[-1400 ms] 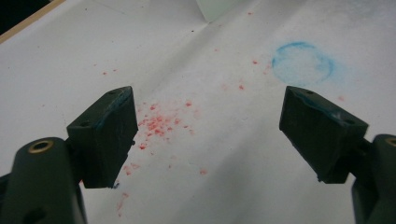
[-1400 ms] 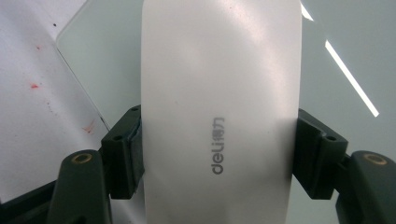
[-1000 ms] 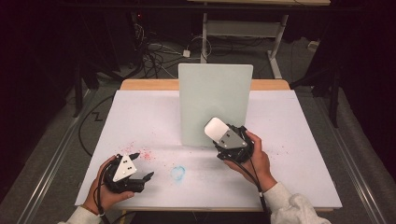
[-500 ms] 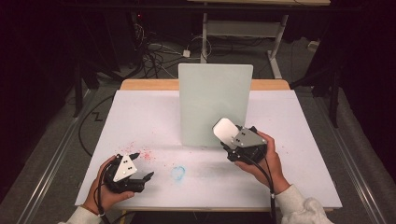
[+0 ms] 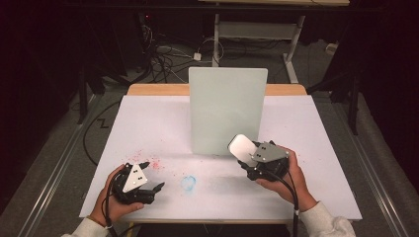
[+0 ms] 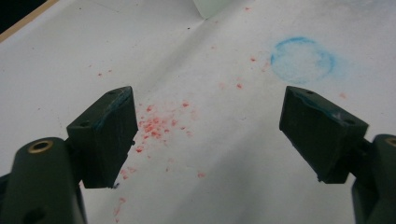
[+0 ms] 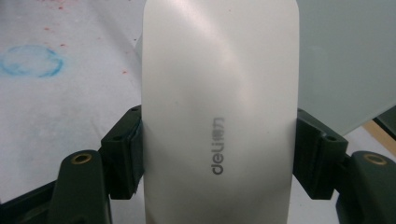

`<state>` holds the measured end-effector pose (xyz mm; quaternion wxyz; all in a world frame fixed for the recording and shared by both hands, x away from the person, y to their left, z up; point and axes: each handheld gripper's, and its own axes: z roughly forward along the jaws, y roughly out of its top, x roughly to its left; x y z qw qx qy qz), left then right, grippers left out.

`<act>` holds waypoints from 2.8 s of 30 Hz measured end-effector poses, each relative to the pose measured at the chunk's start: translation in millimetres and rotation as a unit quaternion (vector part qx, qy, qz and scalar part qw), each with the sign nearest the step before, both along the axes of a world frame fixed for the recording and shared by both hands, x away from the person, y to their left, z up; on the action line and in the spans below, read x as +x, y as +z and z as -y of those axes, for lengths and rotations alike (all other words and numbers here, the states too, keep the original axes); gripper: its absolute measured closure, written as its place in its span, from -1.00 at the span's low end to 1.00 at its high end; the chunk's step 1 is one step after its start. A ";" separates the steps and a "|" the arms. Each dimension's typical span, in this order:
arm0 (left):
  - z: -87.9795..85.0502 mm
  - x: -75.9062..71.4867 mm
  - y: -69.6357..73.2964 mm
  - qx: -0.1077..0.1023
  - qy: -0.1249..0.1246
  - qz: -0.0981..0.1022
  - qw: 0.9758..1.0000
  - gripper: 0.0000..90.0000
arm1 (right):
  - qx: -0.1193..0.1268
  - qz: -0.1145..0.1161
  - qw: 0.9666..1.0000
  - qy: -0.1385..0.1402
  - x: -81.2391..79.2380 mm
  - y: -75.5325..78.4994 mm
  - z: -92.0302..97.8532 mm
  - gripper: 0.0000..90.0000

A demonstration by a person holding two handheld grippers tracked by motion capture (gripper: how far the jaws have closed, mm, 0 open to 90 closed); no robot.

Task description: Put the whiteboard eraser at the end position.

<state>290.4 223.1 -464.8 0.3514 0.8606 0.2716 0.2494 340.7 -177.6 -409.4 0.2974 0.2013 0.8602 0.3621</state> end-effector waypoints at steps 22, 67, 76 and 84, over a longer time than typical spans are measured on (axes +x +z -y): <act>1.7 0.5 -1.8 0.007 -0.003 -0.005 1.000 -0.59 | -0.141 -0.114 0.975 0.128 -5.4 -32.9 -39.7 -0.32; 2.9 0.2 -2.1 0.009 -0.005 -0.006 1.000 -0.60 | 0.001 -0.025 0.996 0.087 -9.8 -0.5 -18.9 -0.37; 3.3 0.2 -2.3 0.009 -0.005 -0.007 1.000 -0.60 | 0.007 0.012 0.999 0.037 -5.9 5.4 -3.9 -0.45; 3.5 0.3 -2.4 0.010 -0.006 -0.007 1.000 -0.60 | 0.016 0.027 0.999 0.003 -2.7 7.1 6.3 -0.52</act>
